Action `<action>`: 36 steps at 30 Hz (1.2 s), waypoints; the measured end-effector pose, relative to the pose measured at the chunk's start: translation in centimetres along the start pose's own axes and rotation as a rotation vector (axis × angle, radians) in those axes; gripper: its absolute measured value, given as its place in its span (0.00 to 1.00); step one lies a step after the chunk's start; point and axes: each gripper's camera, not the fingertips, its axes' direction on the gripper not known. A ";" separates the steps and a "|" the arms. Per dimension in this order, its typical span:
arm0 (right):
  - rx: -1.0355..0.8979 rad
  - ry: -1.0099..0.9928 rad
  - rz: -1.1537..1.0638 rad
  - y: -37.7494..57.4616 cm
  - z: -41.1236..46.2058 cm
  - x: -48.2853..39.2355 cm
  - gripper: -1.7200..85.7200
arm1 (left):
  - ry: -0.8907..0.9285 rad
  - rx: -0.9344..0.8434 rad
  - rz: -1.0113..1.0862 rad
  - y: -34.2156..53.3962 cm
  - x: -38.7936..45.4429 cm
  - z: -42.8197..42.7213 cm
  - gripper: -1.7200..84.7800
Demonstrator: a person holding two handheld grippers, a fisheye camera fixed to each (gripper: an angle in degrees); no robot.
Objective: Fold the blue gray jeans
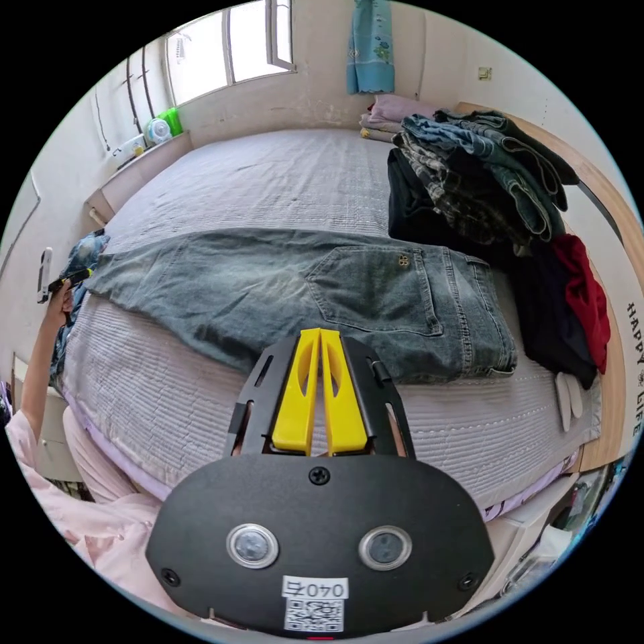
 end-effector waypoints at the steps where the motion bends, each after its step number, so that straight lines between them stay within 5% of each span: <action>1: -0.031 0.046 0.013 -0.8 1.3 0.5 0.01 | -0.012 -0.018 0.018 -0.2 0.7 0.7 0.01; 5: -0.190 0.313 0.039 -2.3 7.1 3.8 0.01 | -0.055 -0.201 0.018 -0.9 1.2 7.8 0.01; 15: -0.200 0.278 -0.002 -2.7 9.1 7.4 0.01 | -0.006 -0.104 -0.046 -0.7 -5.1 3.2 0.01; 18: -0.067 0.177 0.037 0.7 5.2 9.3 0.01 | 0.143 -0.029 -0.099 2.0 -10.3 -1.6 0.01; 21: 0.290 0.234 0.164 6.5 -0.3 11.6 0.01 | 0.299 -0.043 -0.227 4.5 -16.6 -3.6 0.02; 23: 0.403 0.087 0.288 10.1 -2.0 15.2 0.02 | 0.405 -0.071 -0.330 5.4 -19.9 -3.5 0.03; 26: 0.309 -0.242 0.426 12.5 -1.0 20.8 0.04 | 0.552 -0.132 -0.445 5.5 -23.5 -2.3 0.07; 30: 0.326 -0.355 0.506 14.7 -0.3 24.5 0.11 | 0.762 -0.140 -0.588 4.8 -26.7 -1.4 0.11; 36: 0.301 -0.433 0.547 15.9 0.2 28.4 0.15 | 0.735 -0.166 -0.709 3.4 -29.6 -1.6 0.11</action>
